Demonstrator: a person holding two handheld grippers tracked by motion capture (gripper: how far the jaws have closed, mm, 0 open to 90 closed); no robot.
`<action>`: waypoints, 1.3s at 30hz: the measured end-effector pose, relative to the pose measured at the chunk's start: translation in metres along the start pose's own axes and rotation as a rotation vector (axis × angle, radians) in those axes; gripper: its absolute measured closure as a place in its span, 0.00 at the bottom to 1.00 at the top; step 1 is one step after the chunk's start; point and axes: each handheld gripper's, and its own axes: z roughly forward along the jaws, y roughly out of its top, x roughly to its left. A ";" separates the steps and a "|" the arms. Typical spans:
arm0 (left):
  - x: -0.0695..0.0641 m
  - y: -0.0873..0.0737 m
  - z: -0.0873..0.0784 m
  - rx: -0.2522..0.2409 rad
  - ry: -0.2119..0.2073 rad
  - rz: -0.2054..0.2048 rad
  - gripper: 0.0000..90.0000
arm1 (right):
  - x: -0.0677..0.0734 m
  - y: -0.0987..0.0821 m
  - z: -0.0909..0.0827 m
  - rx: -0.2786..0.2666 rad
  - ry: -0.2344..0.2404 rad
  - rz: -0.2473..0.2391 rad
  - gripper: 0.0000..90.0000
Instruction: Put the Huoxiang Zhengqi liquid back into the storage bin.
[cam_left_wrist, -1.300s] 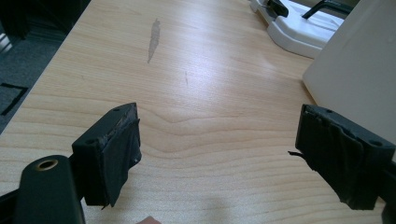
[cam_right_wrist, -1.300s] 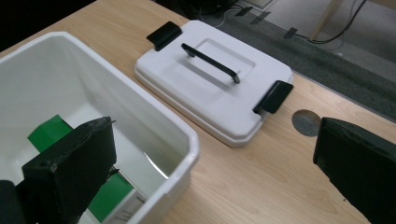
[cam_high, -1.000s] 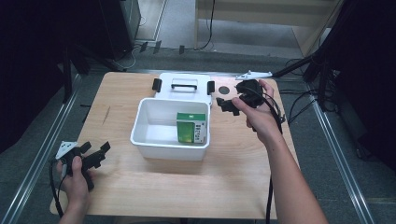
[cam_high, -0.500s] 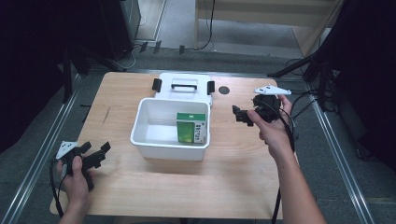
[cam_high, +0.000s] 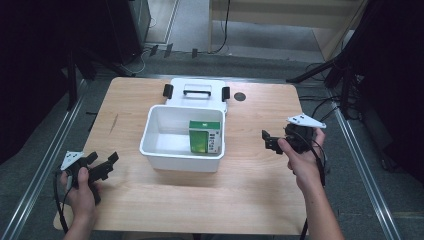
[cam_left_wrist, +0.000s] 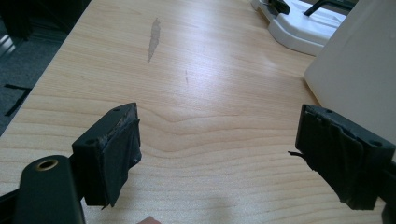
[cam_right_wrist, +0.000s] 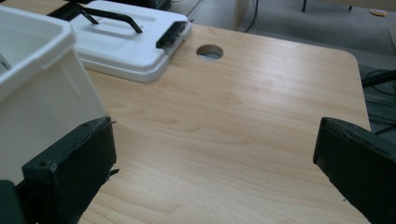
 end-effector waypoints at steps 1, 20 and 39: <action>0.000 0.000 0.000 0.001 -0.001 0.001 0.17 | -0.003 -0.005 -0.001 0.000 -0.005 0.005 0.00; 0.000 0.000 0.000 0.004 0.001 0.001 0.17 | -0.041 -0.076 -0.014 -0.025 -0.059 0.130 0.00; -0.001 0.000 -0.001 0.007 0.001 0.004 0.17 | -0.077 -0.139 -0.043 -0.022 -0.113 0.200 0.00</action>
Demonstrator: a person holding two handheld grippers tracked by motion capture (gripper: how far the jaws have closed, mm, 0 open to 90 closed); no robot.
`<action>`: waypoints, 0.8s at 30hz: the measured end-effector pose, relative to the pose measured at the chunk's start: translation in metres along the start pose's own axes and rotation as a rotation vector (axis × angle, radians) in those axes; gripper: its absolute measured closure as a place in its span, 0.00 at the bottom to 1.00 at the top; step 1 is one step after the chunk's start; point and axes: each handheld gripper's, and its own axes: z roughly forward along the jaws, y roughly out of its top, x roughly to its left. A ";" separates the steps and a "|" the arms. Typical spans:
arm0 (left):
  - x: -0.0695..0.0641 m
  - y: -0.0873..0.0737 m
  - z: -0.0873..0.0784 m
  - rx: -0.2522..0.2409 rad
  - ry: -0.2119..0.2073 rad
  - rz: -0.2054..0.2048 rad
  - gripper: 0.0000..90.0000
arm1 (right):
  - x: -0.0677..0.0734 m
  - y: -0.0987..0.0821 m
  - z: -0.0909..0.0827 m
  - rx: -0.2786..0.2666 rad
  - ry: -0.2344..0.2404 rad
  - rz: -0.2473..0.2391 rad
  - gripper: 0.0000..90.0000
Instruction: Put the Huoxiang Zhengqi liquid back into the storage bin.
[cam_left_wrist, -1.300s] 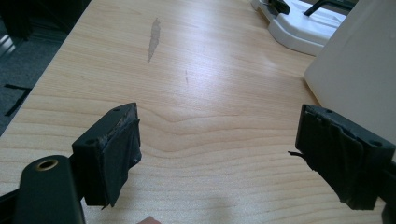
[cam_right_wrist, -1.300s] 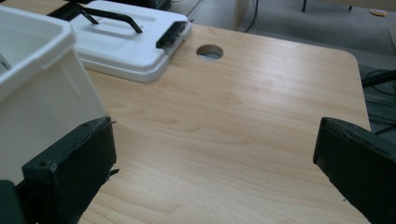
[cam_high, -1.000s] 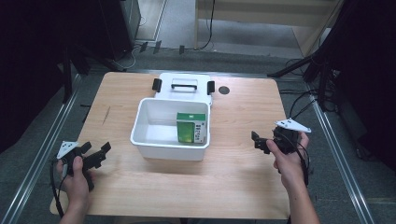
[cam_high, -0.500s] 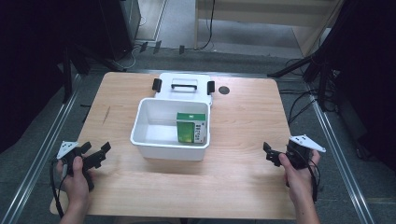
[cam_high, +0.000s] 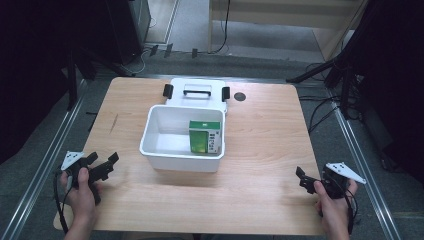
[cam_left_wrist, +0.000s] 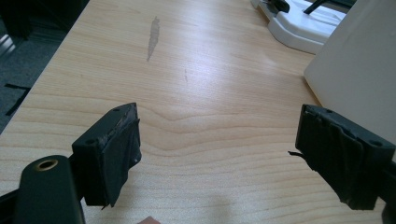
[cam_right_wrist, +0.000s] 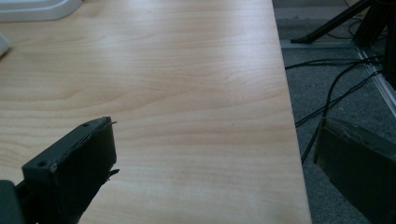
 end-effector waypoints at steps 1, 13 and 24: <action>0.000 0.000 0.000 -0.001 0.000 -0.001 0.17 | -0.002 -0.002 -0.001 0.002 -0.002 -0.009 0.00; 0.000 0.000 0.000 -0.005 0.002 -0.003 0.17 | -0.014 -0.026 -0.020 -0.011 -0.004 -0.020 0.00; 0.000 0.000 0.001 -0.001 0.001 -0.001 0.17 | -0.020 -0.039 -0.032 -0.056 0.002 0.034 0.00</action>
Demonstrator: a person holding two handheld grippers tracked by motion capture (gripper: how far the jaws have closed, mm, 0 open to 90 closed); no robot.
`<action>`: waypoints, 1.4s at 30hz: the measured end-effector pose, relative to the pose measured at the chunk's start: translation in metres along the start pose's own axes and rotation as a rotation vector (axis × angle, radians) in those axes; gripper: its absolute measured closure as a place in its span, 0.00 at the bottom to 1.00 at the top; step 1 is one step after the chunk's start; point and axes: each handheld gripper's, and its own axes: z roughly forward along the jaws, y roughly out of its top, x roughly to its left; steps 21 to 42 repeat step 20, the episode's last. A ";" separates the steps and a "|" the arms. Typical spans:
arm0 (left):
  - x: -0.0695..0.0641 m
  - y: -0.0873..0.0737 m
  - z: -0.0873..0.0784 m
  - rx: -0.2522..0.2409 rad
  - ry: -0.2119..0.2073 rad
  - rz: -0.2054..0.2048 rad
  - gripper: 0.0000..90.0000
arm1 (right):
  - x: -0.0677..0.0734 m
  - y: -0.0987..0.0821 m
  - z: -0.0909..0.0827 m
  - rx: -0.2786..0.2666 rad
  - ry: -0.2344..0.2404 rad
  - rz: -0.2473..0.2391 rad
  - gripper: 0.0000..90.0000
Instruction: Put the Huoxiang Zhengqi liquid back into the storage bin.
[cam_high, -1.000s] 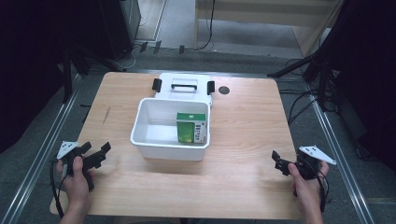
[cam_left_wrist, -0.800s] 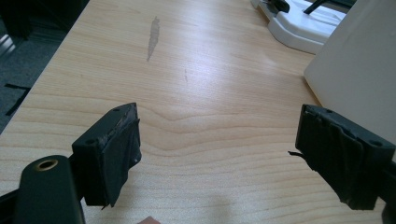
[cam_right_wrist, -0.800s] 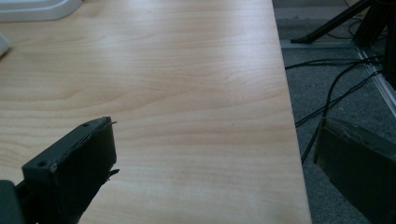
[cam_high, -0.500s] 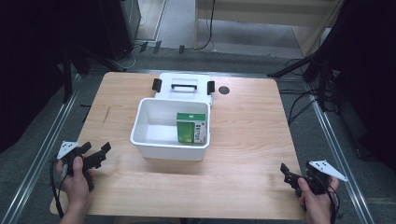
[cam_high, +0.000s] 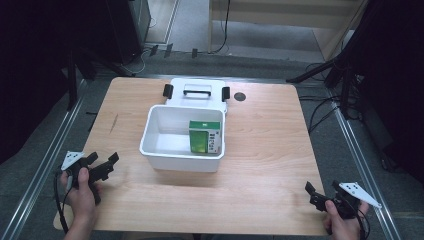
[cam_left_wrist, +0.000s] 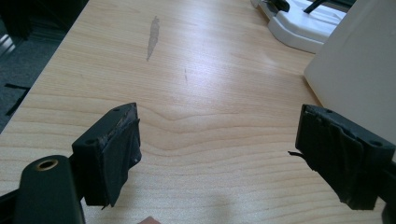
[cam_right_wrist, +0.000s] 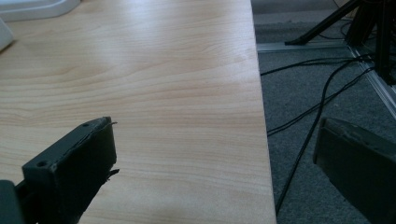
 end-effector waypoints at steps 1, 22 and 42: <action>0.000 0.000 0.000 0.001 0.000 0.003 0.17 | 0.001 -0.001 -0.001 0.003 0.000 0.006 0.00; -0.001 0.000 0.001 0.003 -0.004 0.010 0.17 | 0.004 -0.001 0.004 0.047 0.013 -0.041 0.00; -0.001 0.000 0.001 0.003 -0.004 0.010 0.17 | 0.004 -0.001 0.004 0.047 0.013 -0.041 0.00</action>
